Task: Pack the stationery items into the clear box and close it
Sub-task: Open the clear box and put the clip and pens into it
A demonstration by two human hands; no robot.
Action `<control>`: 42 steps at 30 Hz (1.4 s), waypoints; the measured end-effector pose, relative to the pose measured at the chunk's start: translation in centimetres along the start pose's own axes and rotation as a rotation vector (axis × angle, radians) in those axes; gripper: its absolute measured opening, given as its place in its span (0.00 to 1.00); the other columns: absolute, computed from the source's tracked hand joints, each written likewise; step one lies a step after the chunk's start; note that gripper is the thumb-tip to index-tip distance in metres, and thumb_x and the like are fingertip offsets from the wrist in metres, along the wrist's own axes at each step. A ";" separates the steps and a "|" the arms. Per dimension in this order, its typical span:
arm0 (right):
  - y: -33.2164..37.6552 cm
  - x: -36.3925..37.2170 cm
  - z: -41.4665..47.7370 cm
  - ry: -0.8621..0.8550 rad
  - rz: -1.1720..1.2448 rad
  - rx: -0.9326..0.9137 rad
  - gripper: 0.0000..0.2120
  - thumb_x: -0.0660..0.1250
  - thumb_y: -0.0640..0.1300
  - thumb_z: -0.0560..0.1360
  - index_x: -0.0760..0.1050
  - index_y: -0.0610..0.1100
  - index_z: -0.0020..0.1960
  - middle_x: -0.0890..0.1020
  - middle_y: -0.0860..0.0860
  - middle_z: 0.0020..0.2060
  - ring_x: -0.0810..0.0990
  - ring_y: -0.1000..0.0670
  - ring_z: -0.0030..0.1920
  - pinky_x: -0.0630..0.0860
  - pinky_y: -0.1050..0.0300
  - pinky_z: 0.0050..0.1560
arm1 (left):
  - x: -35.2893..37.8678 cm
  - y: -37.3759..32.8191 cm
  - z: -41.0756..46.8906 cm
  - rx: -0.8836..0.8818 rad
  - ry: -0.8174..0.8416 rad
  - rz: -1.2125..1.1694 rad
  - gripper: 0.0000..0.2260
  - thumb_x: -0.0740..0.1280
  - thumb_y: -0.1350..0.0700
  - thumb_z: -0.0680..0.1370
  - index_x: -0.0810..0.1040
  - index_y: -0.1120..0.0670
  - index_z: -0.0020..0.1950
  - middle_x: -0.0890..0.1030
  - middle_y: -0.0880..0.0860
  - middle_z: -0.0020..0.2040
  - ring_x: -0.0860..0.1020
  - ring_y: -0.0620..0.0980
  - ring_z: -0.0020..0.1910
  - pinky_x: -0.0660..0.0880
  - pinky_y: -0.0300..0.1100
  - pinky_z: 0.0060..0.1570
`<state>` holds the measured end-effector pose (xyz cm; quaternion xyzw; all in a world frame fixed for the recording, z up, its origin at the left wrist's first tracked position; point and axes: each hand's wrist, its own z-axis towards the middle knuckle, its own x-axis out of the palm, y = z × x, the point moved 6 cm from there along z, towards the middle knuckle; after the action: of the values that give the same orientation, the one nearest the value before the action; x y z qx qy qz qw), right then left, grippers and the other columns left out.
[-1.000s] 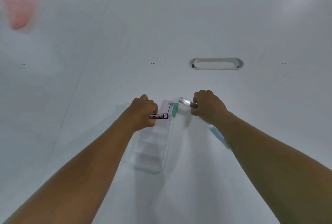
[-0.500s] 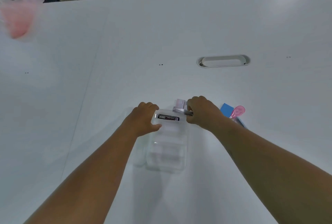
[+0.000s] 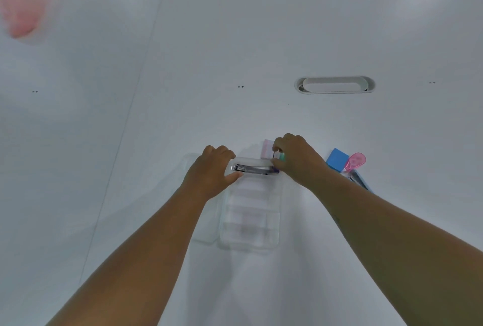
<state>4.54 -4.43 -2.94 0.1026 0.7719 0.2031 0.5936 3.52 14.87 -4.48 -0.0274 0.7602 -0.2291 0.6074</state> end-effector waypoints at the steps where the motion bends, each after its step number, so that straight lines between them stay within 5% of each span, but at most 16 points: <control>1: -0.5 -0.3 0.2 0.001 -0.009 0.016 0.13 0.68 0.44 0.74 0.74 0.43 0.58 0.77 0.47 0.52 0.73 0.46 0.52 0.75 0.52 0.49 | 0.0 -0.1 0.1 0.011 0.004 0.025 0.19 0.67 0.42 0.75 0.74 0.52 0.60 0.77 0.46 0.57 0.70 0.51 0.58 0.73 0.44 0.49; 10: -2.9 0.6 1.5 0.136 -0.156 -0.040 0.25 0.59 0.32 0.76 0.68 0.50 0.70 0.74 0.49 0.62 0.70 0.45 0.57 0.77 0.48 0.53 | -1.0 -1.5 2.2 0.003 0.007 0.056 0.21 0.65 0.42 0.75 0.73 0.51 0.64 0.77 0.48 0.60 0.70 0.51 0.62 0.70 0.46 0.57; 16: -3.4 0.9 1.0 0.083 -0.427 -0.266 0.22 0.66 0.37 0.75 0.71 0.51 0.66 0.77 0.50 0.55 0.73 0.47 0.51 0.74 0.55 0.45 | -0.1 -3.3 4.6 -0.010 0.083 0.042 0.22 0.64 0.44 0.76 0.68 0.48 0.69 0.74 0.49 0.65 0.67 0.52 0.66 0.68 0.47 0.60; 21: -4.4 0.0 0.5 0.074 -0.415 -0.324 0.13 0.65 0.41 0.77 0.72 0.47 0.61 0.77 0.49 0.53 0.73 0.46 0.50 0.63 0.57 0.41 | 0.8 -4.7 6.7 -0.005 0.171 0.093 0.26 0.65 0.45 0.75 0.64 0.47 0.72 0.70 0.50 0.69 0.64 0.54 0.68 0.67 0.49 0.62; 31: -7.3 -1.0 0.8 0.058 -0.395 -0.211 0.07 0.65 0.41 0.73 0.73 0.41 0.50 0.77 0.46 0.47 0.73 0.43 0.49 0.64 0.54 0.40 | 2.3 -7.7 10.0 0.085 0.275 0.384 0.28 0.73 0.45 0.70 0.70 0.48 0.68 0.73 0.51 0.64 0.68 0.56 0.62 0.68 0.49 0.56; 42: -6.3 -3.1 -0.5 -0.025 -0.150 -0.063 0.10 0.68 0.45 0.70 0.73 0.41 0.49 0.76 0.46 0.46 0.72 0.45 0.48 0.72 0.52 0.43 | -1.6 -6.5 7.1 -0.068 0.057 0.071 0.21 0.72 0.44 0.68 0.74 0.52 0.56 0.77 0.49 0.52 0.68 0.54 0.57 0.65 0.47 0.53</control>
<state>5.45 -11.45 -2.84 0.0284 0.7632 0.1809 0.6197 9.10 7.36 -1.65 -0.0143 0.7848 -0.1821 0.5922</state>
